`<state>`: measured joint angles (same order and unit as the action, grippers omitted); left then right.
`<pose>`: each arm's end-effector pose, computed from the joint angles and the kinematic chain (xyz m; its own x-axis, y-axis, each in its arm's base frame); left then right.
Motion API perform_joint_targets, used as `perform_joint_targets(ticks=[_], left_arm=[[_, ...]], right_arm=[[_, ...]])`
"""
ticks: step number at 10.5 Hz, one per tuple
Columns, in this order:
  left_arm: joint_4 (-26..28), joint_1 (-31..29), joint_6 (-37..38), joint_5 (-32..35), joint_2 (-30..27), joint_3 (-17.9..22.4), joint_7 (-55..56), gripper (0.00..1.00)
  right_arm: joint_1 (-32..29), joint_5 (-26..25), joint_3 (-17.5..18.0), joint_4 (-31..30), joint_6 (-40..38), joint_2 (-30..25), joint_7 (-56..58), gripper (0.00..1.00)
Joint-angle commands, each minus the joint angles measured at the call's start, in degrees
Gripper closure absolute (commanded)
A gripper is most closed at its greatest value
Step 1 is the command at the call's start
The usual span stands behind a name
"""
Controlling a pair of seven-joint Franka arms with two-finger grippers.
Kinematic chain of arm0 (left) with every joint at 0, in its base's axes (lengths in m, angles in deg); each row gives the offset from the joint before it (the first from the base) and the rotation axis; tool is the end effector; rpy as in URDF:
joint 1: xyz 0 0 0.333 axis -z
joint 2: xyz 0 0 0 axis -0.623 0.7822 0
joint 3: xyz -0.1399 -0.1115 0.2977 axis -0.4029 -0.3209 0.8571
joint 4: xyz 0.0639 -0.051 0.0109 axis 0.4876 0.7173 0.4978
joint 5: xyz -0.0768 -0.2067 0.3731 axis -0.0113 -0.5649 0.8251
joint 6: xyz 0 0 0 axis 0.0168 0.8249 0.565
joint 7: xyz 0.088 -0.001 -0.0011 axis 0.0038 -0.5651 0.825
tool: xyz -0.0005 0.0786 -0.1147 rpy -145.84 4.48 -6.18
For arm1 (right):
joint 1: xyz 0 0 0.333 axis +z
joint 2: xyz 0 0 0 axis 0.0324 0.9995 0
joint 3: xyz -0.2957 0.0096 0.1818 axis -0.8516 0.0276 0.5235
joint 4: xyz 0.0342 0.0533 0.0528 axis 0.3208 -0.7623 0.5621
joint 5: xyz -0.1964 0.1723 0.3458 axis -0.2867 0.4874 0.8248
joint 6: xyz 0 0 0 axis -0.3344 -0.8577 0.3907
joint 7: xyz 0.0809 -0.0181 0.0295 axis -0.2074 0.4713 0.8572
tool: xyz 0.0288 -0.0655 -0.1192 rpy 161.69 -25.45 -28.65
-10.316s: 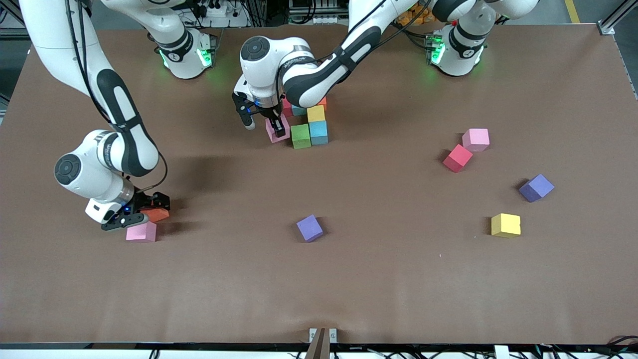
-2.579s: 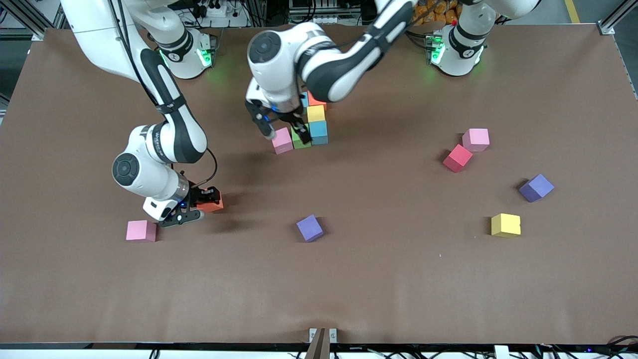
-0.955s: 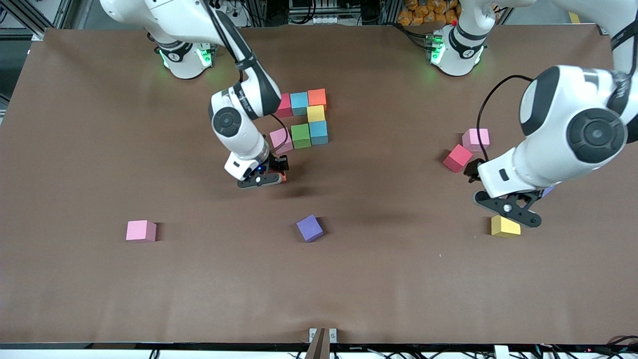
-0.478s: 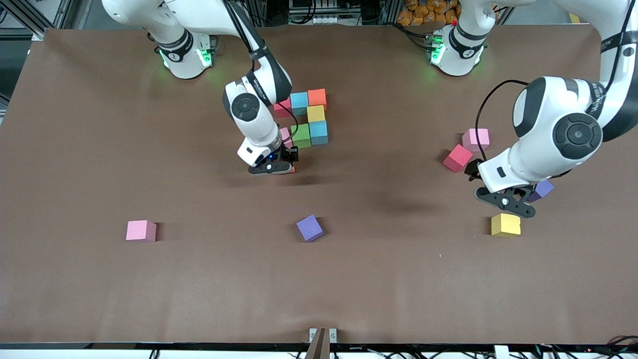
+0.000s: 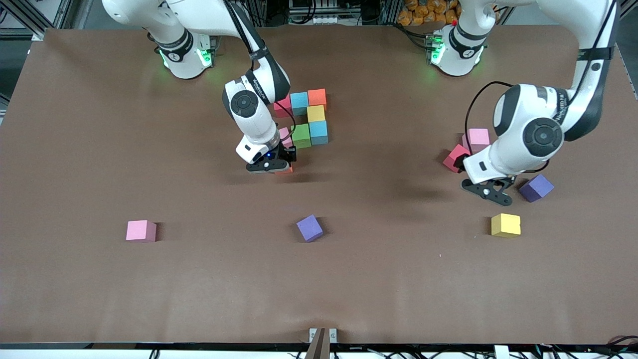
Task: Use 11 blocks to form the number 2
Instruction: 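Move the left gripper to the red cube while the right gripper carries orange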
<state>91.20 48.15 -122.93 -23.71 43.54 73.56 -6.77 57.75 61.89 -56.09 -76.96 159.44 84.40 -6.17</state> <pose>0.5898 -0.1103 0.2904 0.8789 -0.4509 -0.1558 -0.4589 -0.8883 -0.0185 0.4712 0.3963 0.1636 0.9977 0.0226 0.0640 0.0304 -0.9920 -0.1223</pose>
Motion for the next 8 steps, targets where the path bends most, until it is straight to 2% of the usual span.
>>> perform_joint_targets(ticks=[1,6,8], left_arm=[[5.6,0.1,-2.9,-0.3,-2.3,-0.7,-0.6,0.0],[9.2,0.3,-4.9,0.8,-1.6,-2.2,-7.6,0.0],[12.6,0.2,-10.5,1.0,-1.1,-2.1,-10.4,0.0]], right_arm=[[2.2,0.9,-0.9,-2.1,0.5,-1.4,-3.0,0.6],[2.9,0.9,-1.0,-2.7,0.6,-1.6,-3.9,0.6],[3.2,0.7,-1.0,-3.1,0.6,-1.6,-3.8,0.6]])
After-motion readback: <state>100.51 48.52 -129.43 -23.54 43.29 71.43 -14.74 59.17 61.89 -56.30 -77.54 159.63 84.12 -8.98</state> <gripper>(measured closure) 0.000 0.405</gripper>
